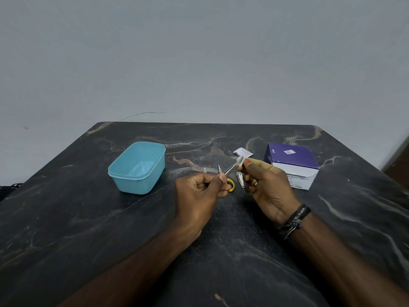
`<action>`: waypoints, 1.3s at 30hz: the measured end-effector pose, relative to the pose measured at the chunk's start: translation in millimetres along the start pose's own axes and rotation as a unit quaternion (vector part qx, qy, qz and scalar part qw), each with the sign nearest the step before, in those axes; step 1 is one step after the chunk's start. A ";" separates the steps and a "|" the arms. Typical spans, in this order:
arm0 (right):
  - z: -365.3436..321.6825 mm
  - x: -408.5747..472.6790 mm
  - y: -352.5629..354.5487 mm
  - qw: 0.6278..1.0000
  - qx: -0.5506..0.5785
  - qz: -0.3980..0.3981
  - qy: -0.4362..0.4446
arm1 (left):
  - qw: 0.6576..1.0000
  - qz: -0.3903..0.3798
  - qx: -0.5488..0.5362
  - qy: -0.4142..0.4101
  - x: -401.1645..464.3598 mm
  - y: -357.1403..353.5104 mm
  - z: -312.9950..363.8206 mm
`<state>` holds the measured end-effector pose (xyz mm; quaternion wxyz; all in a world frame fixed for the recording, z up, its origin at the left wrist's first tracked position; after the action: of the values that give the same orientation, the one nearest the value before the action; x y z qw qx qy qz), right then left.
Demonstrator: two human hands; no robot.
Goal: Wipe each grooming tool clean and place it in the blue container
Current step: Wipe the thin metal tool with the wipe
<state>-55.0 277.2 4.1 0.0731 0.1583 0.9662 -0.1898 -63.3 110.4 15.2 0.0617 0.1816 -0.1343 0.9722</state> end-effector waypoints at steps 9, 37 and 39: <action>-1.2 -8.2 -9.6 0.998 -0.064 -0.014 0.022 | 0.999 -0.012 0.032 -0.013 0.4 0.7 -3.8; 0.4 -12.5 -13.7 0.995 -0.088 -0.042 -0.003 | 0.997 -0.055 0.057 -0.010 -2.1 -5.5 -9.6; 3.6 -13.9 -19.5 0.993 -0.098 -0.062 -0.009 | 0.997 -0.052 0.061 -0.014 -1.1 -2.6 -8.5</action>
<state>-48.2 254.8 10.3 0.0854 0.0887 0.9874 -0.0993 -64.6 115.1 7.8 0.0990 0.2054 -0.0660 0.9714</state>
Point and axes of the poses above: each hand's wrist, its own x-axis towards the middle knuckle, its own y-axis out of the back of the hand, z = x × y, the point moved 9 cm from there along x, towards the middle knuckle, and after that the axes turned 11 degrees about -y, right-handed, at the moved point
